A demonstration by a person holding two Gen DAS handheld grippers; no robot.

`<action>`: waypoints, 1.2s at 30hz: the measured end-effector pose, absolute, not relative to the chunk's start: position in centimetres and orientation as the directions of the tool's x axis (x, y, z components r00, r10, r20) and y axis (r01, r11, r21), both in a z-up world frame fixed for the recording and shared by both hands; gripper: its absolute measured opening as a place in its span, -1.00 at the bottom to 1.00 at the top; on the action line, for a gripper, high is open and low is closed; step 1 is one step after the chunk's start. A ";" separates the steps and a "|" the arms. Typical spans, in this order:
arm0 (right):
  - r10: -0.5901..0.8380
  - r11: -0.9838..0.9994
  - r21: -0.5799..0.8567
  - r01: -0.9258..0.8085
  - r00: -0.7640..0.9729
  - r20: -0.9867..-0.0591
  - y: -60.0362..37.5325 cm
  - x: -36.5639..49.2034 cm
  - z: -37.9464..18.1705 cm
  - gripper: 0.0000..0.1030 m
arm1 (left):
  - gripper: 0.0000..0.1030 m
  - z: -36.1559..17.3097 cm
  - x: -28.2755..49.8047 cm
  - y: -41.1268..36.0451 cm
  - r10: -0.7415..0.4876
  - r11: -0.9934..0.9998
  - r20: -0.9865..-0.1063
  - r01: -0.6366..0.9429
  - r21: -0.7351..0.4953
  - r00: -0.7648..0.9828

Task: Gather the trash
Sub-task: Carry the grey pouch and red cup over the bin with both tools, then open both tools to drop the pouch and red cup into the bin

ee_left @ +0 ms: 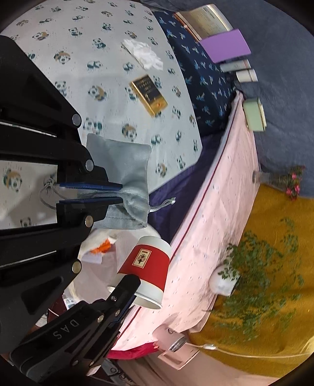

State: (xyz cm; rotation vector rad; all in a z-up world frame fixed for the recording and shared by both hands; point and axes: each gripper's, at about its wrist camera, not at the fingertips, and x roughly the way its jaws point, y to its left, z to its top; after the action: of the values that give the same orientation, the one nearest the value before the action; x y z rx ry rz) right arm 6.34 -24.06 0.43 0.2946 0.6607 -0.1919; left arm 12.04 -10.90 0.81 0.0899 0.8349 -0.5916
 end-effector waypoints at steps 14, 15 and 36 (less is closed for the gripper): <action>-0.180 0.881 0.238 0.409 0.755 -0.631 -31.3 1.2 -0.5 -0.94 | -0.89 0.3 8.8 -19.1 -0.505 0.749 -0.741 0.652 -0.121 0.443; -0.187 0.876 0.239 0.419 0.752 -0.633 -31.8 0.9 -0.7 -0.94 | -0.89 0.1 8.6 -19.7 -0.508 0.741 -0.744 0.661 -0.120 0.434; -0.217 0.842 0.247 0.480 0.719 -0.660 -35.1 0.3 -2.4 -0.94 | -0.09 -0.6 9.2 -23.4 -0.537 0.716 -0.724 0.687 -0.121 0.432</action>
State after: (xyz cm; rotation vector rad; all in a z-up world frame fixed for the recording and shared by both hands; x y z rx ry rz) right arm 0.26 -35.13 -2.36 0.4236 0.6638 -0.3980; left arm 9.23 -23.41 -0.61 0.2039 0.8224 -0.7692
